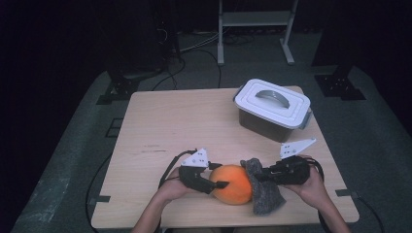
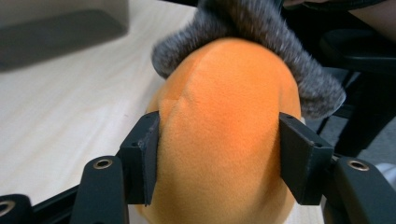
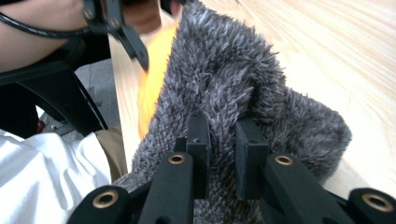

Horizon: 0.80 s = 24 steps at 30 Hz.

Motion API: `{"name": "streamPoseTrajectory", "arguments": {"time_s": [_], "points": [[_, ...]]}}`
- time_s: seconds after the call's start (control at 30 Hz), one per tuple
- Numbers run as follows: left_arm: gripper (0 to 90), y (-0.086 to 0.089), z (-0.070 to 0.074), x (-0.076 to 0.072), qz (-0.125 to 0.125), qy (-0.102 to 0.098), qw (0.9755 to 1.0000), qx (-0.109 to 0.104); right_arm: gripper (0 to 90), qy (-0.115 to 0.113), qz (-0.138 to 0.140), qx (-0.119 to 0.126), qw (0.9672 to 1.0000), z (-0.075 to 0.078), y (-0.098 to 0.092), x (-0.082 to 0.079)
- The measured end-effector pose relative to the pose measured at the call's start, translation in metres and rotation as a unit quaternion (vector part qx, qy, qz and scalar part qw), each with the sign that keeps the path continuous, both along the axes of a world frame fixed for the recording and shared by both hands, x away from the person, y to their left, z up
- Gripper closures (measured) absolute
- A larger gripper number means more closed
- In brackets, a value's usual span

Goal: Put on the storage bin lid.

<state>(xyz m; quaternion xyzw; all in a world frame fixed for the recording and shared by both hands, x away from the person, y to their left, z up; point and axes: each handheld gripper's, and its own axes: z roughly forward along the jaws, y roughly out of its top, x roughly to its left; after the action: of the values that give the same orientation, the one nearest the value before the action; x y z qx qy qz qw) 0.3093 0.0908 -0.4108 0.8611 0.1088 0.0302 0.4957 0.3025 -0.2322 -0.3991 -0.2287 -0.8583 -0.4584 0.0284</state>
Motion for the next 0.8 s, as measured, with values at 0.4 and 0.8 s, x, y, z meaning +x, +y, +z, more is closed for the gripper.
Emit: {"name": "streamPoseTrajectory", "arguments": {"time_s": [0.4, 0.8], "points": [[35.2, -0.008, 0.007, -0.008, 0.008, -0.035, 0.9987, 0.035, 77.6, -0.039, 0.005, 0.005, 0.9992, 0.015, 0.028, -0.007], [5.6, 0.000, -0.010, 0.007, -0.006, 0.023, 0.9997, 0.007, 77.8, -0.013, 0.013, -0.009, 0.9998, 0.000, 0.016, -0.004]]}}
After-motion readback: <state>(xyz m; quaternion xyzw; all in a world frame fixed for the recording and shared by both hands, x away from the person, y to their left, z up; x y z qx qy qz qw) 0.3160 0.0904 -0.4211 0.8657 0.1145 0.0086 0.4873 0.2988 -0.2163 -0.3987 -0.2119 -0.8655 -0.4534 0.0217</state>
